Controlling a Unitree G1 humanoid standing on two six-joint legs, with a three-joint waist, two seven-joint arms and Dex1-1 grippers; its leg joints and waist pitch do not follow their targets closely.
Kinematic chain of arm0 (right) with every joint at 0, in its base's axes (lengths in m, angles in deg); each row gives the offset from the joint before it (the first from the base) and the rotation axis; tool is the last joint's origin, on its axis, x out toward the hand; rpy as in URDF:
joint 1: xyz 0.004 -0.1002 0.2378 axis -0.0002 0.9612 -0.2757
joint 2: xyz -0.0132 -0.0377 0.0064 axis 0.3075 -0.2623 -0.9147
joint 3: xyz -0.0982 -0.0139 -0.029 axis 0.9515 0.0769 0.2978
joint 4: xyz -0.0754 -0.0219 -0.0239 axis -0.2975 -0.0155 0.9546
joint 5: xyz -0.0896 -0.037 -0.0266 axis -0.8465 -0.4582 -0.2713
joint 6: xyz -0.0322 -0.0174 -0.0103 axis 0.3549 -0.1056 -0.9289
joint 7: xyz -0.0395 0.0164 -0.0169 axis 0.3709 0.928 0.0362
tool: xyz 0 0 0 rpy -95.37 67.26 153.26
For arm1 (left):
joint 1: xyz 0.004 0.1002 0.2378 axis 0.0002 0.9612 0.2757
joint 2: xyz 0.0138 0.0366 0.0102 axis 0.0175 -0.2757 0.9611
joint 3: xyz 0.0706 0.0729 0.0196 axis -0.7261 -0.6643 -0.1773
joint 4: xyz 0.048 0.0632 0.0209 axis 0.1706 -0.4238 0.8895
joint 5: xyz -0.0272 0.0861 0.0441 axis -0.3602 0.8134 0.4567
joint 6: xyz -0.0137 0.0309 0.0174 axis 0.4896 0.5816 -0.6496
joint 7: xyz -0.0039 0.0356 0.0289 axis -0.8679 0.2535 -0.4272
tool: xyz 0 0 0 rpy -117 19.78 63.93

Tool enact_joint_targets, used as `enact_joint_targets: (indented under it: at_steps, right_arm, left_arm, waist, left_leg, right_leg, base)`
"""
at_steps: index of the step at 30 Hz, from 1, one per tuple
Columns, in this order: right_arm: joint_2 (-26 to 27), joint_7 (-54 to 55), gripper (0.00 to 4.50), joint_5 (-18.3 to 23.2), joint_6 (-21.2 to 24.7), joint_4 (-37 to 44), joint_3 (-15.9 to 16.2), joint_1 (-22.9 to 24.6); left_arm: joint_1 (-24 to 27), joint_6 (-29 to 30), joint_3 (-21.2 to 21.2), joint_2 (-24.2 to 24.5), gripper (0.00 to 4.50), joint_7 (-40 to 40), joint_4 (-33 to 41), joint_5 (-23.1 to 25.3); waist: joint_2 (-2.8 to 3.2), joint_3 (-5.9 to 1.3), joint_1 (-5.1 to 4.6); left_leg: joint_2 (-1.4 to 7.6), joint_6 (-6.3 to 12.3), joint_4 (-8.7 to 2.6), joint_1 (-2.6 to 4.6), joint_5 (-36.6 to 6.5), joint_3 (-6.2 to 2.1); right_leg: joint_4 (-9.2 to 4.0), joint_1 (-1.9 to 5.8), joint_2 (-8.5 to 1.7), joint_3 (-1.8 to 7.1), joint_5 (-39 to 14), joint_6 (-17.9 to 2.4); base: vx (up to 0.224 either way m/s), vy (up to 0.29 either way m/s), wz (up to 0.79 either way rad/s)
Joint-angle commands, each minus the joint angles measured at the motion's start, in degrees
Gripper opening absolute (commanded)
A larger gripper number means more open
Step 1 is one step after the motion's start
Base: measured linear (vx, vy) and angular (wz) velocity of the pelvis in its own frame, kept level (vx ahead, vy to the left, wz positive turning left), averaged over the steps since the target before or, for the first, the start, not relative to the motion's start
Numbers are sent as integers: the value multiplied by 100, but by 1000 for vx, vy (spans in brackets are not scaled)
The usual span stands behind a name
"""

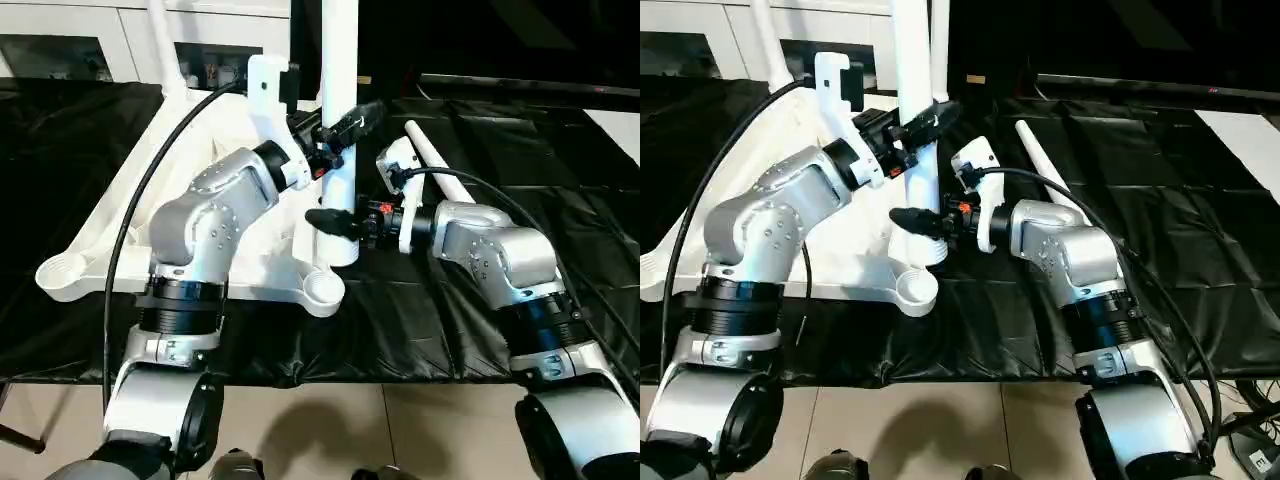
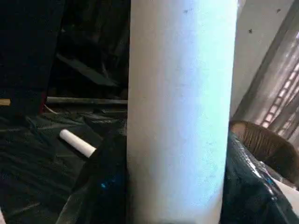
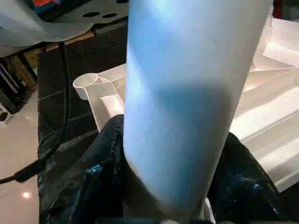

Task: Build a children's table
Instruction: Pick table leg

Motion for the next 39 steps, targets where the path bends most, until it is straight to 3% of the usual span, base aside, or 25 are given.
enact_joint_targets:
  at_steps: [1,7,18,26,28,31,32,39]
  right_arm:
    - [-9,-19,248,-36,-199,308,5,-36]
    - [-53,134,293,-240,-285,132,154,-87]
    - [-169,-97,293,-266,-63,110,363,-17]
    - [-122,-60,293,-217,-29,19,297,-27]
    - [-105,-55,260,-172,-33,-33,257,-44]
    - [-90,-54,257,-160,-35,-57,237,-47]
    - [-94,-51,230,-174,-44,-72,239,-45]
    - [-92,-69,197,-195,-46,-51,254,-1]
  left_arm:
    - [68,-18,-136,-1,191,115,23,133]
    - [95,-57,-295,31,187,3,118,182]
    - [50,-98,-342,96,186,-161,85,227]
    - [48,-31,-399,87,186,-281,125,167]
    - [45,-14,-414,81,186,-311,130,154]
    - [42,-8,-420,82,186,-339,121,148]
    - [36,-21,-432,95,186,-352,108,172]
    - [26,-59,-419,125,186,-406,83,211]
  waist:
    - [-22,-579,-3]
    - [-24,-577,-7]
    - [-19,-582,-5]
    - [24,-586,-5]
    - [19,-587,-6]
    - [18,-585,-6]
    - [27,-586,-4]
    - [24,-587,-5]
  left_leg:
    - [115,-8,-376,70,-683,-6]
    - [110,-26,-376,65,-692,-3]
    - [113,12,-372,70,-679,-5]
    - [112,-21,-372,72,-734,-13]
    - [112,-26,-374,73,-751,-13]
    - [112,-29,-375,73,-778,-14]
    - [110,-33,-374,72,-770,-14]
    - [109,-32,-373,72,-765,-12]
  right_leg:
    - [-426,395,-379,311,-1256,-804]
    - [-426,395,-378,312,-1264,-794]
    - [-412,398,-372,315,-1147,-848]
    - [-411,401,-373,314,-1100,-901]
    - [-415,404,-372,313,-1076,-919]
    - [-414,405,-373,313,-1098,-922]
    - [-413,406,-370,312,-1081,-925]
    - [-411,411,-373,315,-1027,-953]
  base:
    - [0,0,0]
    - [0,0,0]
    - [0,0,0]
    - [0,0,0]
    - [0,0,0]
    - [0,0,0]
    - [0,0,0]
    - [0,0,0]
